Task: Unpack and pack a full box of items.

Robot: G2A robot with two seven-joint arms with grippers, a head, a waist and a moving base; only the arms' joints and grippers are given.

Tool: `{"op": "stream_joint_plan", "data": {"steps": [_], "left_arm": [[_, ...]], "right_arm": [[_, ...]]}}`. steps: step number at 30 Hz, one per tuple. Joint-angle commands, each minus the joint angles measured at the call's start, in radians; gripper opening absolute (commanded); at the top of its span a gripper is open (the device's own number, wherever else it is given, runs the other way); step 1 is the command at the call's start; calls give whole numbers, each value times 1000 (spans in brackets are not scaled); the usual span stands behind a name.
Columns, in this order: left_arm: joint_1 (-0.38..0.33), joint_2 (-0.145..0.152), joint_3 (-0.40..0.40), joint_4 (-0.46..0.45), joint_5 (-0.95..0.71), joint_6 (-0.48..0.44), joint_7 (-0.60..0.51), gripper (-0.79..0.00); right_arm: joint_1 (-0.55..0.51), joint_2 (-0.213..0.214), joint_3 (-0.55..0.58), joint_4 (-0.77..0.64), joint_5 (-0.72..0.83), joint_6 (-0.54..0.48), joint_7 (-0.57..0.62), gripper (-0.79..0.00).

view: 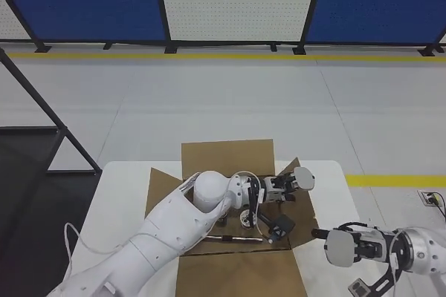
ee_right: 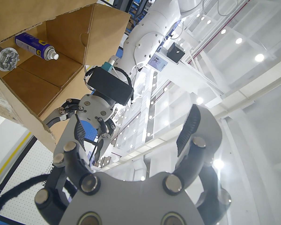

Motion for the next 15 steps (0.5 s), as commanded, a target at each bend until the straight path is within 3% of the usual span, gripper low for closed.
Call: {"op": "stream_joint_plan", "data": {"steps": [1, 7, 15], "left_arm": [[-4, -8, 1, 21, -2, 7, 8, 0], [-15, -19, -17, 75, -13, 35, 52, 0], [-12, -15, -52, 70, -10, 58, 67, 0]], "right_arm": [[21, 0, -18, 11, -18, -28, 7, 0], [62, 4, -50, 45, -92, -127, 36, 0], [92, 9, -73, 78, -133, -200, 70, 0]]}}
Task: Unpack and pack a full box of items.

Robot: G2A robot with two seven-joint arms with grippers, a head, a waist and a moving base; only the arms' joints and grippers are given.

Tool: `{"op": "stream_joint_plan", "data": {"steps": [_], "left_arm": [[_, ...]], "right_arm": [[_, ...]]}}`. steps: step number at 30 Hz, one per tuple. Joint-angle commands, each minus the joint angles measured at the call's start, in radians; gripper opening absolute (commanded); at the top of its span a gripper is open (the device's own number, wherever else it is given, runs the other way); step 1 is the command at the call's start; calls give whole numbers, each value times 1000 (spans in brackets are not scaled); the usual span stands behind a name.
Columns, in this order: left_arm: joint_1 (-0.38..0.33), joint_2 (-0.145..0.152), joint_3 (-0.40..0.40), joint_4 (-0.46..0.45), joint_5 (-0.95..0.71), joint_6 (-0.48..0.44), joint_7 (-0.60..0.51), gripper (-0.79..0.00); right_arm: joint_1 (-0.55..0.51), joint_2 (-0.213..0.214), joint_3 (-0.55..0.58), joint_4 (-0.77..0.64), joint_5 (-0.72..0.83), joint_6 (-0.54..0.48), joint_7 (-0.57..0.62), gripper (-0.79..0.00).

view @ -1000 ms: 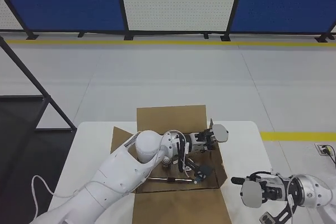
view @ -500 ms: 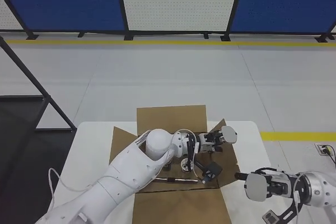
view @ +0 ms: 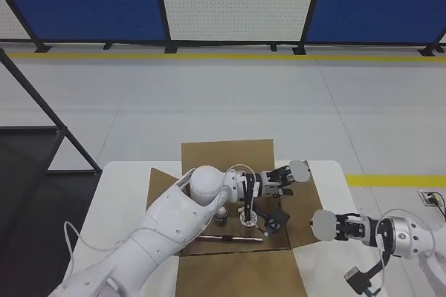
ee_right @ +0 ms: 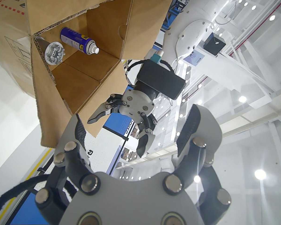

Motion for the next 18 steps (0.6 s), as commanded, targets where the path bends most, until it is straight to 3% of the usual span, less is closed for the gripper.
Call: {"op": "stream_joint_plan", "data": {"steps": [1, 8, 18], "left_arm": [[3, 6, -16, -7, 1, 14, 9, 0], [44, 61, -128, -81, -13, 50, 58, 0], [213, 186, -350, -339, 125, 15, 69, 0]], "right_arm": [[4, 2, 0, 8, -6, -8, 4, 0], [56, 3, -32, 65, -20, -36, 15, 0], [160, -6, -114, 183, -5, -54, 36, 0]]}}
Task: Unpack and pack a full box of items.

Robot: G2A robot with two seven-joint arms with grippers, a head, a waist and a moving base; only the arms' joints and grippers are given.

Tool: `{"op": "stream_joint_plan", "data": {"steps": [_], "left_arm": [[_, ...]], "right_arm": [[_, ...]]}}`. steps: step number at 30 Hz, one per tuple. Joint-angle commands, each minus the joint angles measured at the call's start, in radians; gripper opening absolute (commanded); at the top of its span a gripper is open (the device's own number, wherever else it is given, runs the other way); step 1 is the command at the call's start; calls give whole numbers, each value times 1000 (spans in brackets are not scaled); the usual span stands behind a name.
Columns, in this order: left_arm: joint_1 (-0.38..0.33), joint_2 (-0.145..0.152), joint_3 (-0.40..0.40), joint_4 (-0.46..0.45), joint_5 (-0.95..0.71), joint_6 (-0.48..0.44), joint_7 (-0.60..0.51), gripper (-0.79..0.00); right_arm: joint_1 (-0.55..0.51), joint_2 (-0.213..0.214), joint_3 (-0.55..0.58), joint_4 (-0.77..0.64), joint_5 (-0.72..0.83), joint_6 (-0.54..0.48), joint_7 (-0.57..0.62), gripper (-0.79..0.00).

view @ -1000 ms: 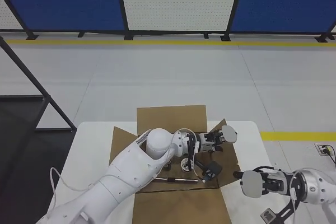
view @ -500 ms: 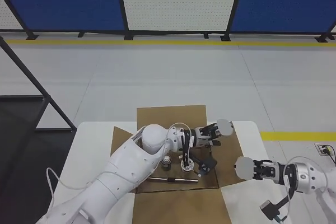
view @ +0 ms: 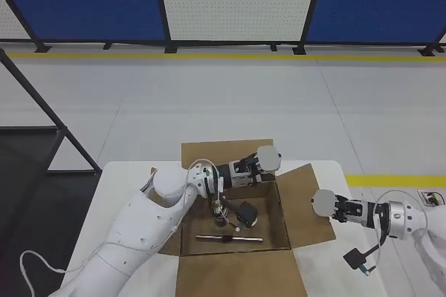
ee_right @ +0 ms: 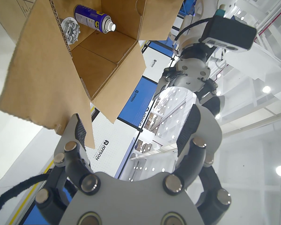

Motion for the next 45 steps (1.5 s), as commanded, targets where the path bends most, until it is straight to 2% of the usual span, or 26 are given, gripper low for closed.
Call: {"op": "stream_joint_plan", "data": {"steps": [1, 6, 11, 16, 21, 29, 45], "left_arm": [[52, 27, -62, -65, 20, -11, 4, 0], [187, 87, -233, -213, 32, -41, 1, 0], [332, 132, -393, -332, 19, -59, 23, 0], [465, 161, -522, -437, -32, -48, 49, 0], [561, 177, -615, -495, -99, -15, 64, 0], [631, 186, -677, -530, -221, 39, 90, 0], [631, 186, -677, -530, -221, 39, 90, 0]], "right_arm": [[17, -3, -21, 30, 9, 6, -1, 0], [53, -12, -63, 91, 43, 26, 4, 0], [67, -16, -80, 141, 83, 41, 12, 0], [66, -22, -93, 190, 150, 81, 16, 0], [57, -31, -102, 245, 258, 151, -4, 0], [64, -41, -135, 331, 304, 190, -11, 0], [68, -77, -221, 481, 418, 266, -40, 0]]}}
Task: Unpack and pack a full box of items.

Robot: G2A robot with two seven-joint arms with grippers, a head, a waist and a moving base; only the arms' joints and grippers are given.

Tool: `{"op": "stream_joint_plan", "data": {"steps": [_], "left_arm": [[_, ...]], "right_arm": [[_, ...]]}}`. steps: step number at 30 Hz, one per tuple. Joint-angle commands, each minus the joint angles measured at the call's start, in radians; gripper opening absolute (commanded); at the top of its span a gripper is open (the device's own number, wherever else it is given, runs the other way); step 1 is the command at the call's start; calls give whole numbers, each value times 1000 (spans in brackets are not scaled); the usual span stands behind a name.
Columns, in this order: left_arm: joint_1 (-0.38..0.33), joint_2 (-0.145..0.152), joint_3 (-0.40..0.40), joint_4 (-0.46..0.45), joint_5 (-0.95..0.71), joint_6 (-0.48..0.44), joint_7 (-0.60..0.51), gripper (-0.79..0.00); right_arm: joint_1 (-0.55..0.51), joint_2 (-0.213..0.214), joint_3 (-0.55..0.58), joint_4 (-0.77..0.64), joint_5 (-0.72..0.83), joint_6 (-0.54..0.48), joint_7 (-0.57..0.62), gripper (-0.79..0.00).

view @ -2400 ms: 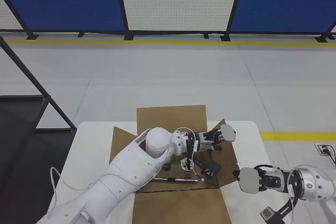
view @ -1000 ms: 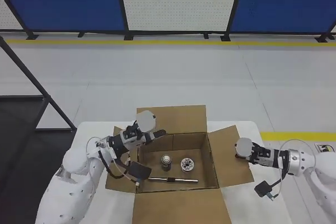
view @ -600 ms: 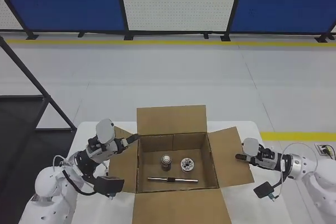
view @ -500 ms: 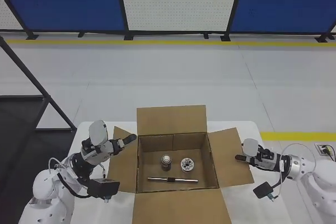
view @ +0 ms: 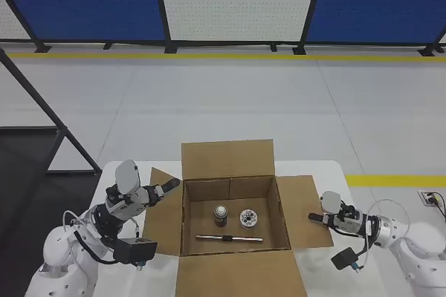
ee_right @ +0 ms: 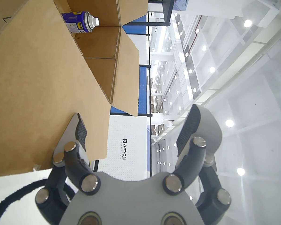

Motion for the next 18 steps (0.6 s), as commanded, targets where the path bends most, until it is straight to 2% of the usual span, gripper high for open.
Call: {"op": "stream_joint_plan", "data": {"steps": [1, 18], "left_arm": [[0, 0, 0, 0, 0, 0, 0, 0], [0, 0, 0, 0, 0, 0, 0, 0]], "right_arm": [[4, -5, -14, 17, 1, 1, 3, 0], [68, -53, -116, 139, 31, 15, -9, 0]]}}
